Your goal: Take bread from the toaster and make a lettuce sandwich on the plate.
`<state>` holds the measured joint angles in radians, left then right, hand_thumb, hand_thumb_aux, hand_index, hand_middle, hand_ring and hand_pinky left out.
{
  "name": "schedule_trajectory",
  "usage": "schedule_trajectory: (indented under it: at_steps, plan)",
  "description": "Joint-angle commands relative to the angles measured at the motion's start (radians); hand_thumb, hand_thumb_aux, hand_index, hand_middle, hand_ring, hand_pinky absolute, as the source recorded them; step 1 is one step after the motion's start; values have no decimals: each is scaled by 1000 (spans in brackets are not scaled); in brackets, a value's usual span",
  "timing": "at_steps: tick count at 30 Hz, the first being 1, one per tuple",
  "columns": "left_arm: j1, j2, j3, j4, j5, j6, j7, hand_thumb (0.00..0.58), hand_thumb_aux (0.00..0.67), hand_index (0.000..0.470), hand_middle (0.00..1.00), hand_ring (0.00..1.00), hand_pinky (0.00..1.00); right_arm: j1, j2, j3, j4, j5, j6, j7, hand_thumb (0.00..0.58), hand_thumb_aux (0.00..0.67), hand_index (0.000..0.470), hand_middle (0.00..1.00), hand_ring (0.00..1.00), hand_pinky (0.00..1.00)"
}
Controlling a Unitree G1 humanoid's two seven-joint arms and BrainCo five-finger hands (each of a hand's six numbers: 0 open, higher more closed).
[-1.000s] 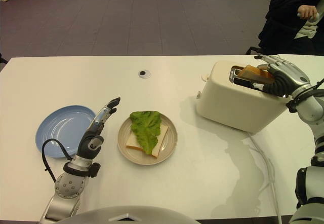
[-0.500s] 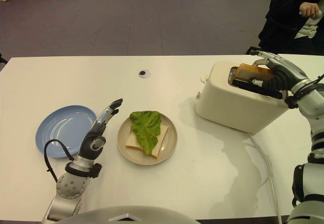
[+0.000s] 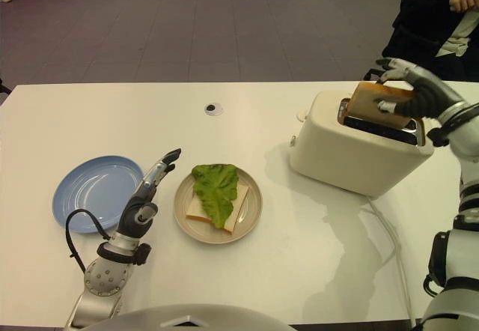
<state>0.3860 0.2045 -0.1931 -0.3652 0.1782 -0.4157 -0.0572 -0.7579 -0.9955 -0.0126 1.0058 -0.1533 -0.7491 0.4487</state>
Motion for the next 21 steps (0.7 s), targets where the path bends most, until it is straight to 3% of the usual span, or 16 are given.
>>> schedule_trajectory:
  at_steps: [1, 4, 7, 11, 15, 21]
  plan:
    - [12, -10, -1, -3, 19, 5, 0, 0, 0, 0, 0, 0, 0, -104, -23, -108, -90, 222, 115, 223, 580, 670, 470, 0, 0, 0]
    - [14, -17, 0, -4, 25, 3, 3, 0, 0, 0, 0, 0, 0, -103, -18, -168, -239, 397, 266, 399, 580, 670, 470, 0, 0, 0]
    - [6, -23, 5, 0, 28, 3, 4, 0, 0, 0, 0, 0, 0, 7, 23, -191, -487, 590, 514, 531, 580, 670, 470, 0, 0, 0]
    - [-8, -27, 11, 9, 33, -2, 3, 0, 0, 0, 0, 0, 0, 174, 115, -137, -867, 753, 808, 521, 580, 670, 470, 0, 0, 0]
    - [-17, -27, 12, 15, 41, -6, 1, 0, 0, 0, 0, 0, 0, 280, 247, -44, -1076, 714, 874, 439, 580, 670, 470, 0, 0, 0]
    - [-24, -24, 6, 8, 47, -7, -11, 0, 0, 0, 0, 0, 0, 372, 365, 145, -1137, 569, 930, 406, 580, 670, 470, 0, 0, 0]
